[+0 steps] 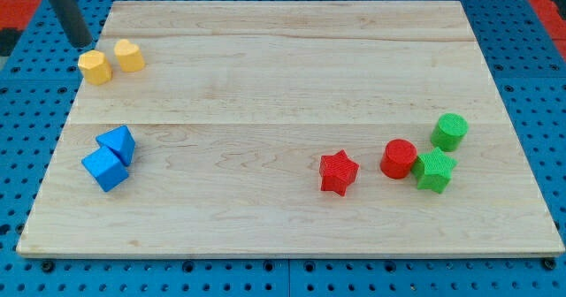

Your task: Move the yellow blocks vertical to the blue blocks

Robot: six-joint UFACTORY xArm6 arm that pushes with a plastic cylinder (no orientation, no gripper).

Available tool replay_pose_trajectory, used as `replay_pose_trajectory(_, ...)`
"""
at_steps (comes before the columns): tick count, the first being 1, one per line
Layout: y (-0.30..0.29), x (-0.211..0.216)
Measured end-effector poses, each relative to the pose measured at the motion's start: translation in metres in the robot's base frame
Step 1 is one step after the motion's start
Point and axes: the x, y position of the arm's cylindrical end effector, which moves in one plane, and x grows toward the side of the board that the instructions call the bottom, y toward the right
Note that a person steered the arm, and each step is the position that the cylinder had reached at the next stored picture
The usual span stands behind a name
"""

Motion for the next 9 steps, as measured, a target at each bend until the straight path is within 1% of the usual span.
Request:
replay_pose_trajectory(2,0.0,0.072)
replay_pose_trajectory(3,0.013,0.062)
replay_pose_trajectory(4,0.048,0.05)
replay_pose_trajectory(5,0.033,0.073)
replay_pose_trajectory(6,0.092,0.081)
replay_pose_trajectory(7,0.154,0.066)
replay_pose_trajectory(9,0.23,0.061)
